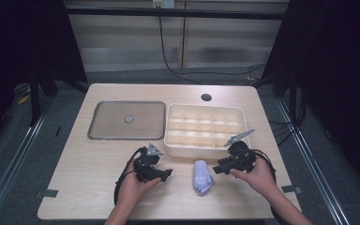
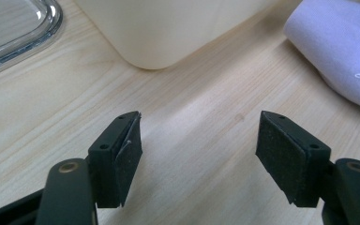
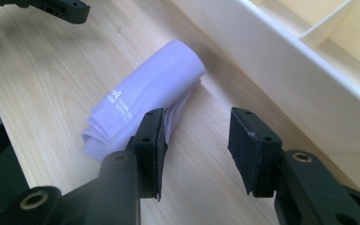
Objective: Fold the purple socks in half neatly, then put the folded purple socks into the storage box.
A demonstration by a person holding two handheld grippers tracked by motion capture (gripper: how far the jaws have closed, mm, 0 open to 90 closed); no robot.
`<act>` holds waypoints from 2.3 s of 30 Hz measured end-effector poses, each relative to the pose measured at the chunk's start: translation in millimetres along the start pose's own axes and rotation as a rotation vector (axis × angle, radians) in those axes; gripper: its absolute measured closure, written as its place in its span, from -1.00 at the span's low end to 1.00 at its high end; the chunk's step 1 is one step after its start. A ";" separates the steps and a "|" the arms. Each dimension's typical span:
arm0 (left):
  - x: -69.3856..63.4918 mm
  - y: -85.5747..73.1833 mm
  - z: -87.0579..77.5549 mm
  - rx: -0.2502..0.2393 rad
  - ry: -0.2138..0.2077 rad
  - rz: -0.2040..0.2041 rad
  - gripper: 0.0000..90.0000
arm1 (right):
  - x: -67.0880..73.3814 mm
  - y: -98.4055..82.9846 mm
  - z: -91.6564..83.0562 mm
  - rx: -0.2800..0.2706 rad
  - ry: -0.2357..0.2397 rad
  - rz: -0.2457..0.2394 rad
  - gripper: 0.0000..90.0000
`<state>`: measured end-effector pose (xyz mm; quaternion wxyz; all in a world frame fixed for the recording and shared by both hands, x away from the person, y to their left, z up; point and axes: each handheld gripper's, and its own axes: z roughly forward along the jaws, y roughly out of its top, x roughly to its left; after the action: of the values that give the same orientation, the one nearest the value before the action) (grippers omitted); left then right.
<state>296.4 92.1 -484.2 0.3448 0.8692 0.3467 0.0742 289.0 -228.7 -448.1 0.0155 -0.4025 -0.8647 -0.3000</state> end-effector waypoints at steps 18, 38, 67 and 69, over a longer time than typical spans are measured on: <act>3.3 -11.6 7.0 -0.004 0.037 0.061 -0.38 | 5.6 10.7 -0.8 0.007 0.016 0.027 0.16; 6.9 -22.6 10.4 -0.098 0.011 0.132 -0.50 | 5.3 15.4 18.9 0.036 0.097 0.182 0.14; 7.5 -22.8 11.0 -0.103 0.007 0.133 -0.51 | 1.5 8.0 41.8 0.125 0.114 0.242 0.27; 7.4 -22.8 11.2 -0.103 0.005 0.131 -0.51 | -0.9 7.1 39.0 0.127 0.105 0.244 0.28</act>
<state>293.5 102.8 -508.3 0.3827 0.8709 0.2855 0.1166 303.1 -205.1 -476.7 0.1226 -0.4864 -0.8247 -0.2612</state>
